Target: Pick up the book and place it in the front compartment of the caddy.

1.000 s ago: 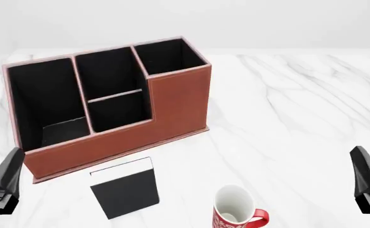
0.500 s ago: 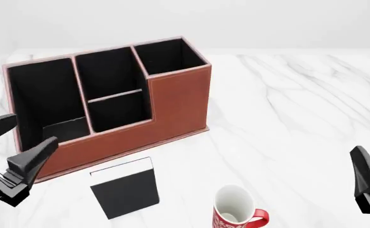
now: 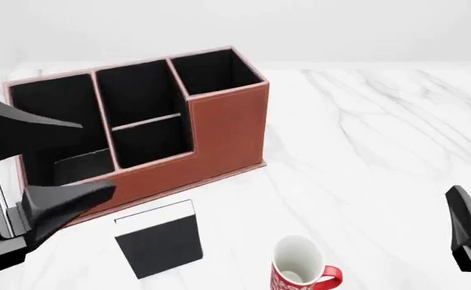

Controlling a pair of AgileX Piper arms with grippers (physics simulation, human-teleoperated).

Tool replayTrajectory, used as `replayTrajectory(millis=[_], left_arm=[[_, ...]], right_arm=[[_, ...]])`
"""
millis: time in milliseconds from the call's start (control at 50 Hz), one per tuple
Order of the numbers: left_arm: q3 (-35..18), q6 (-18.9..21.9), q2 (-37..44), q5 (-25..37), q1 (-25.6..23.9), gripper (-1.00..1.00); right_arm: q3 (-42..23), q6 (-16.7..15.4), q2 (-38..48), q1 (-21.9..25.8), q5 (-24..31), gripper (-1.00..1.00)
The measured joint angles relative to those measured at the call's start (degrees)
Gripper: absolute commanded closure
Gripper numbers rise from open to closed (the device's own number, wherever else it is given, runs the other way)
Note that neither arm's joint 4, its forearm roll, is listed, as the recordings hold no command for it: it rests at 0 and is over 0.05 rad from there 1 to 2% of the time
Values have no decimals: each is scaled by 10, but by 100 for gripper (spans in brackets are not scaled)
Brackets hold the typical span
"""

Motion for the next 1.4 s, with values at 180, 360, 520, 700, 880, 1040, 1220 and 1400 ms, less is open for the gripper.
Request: replayTrajectory(millis=[180, 360, 520, 700, 880, 1040, 1220, 1400], left_arm=[[-71, -30, 45, 69, -55, -100], [-110, -41, 72, 118, -76, -100], [-129, -43, 95, 153, -87, -100], [-143, -43, 120, 181, -95, -100], [-144, -49, 141, 193, -103, -100], [-134, -53, 152, 193, -106, -100], [-119, -62, 159, 187, -111, -100], [-103, -66, 164, 177, -109, -100]], right_arm=[[0, 0, 0, 0, 0, -100], [0, 0, 0, 0, 0, -100], [0, 0, 0, 0, 0, -100], [0, 0, 0, 0, 0, -100], [0, 0, 0, 0, 0, -100], [0, 0, 0, 0, 0, -100], [0, 0, 0, 0, 0, -100], [0, 0, 0, 0, 0, -100]])
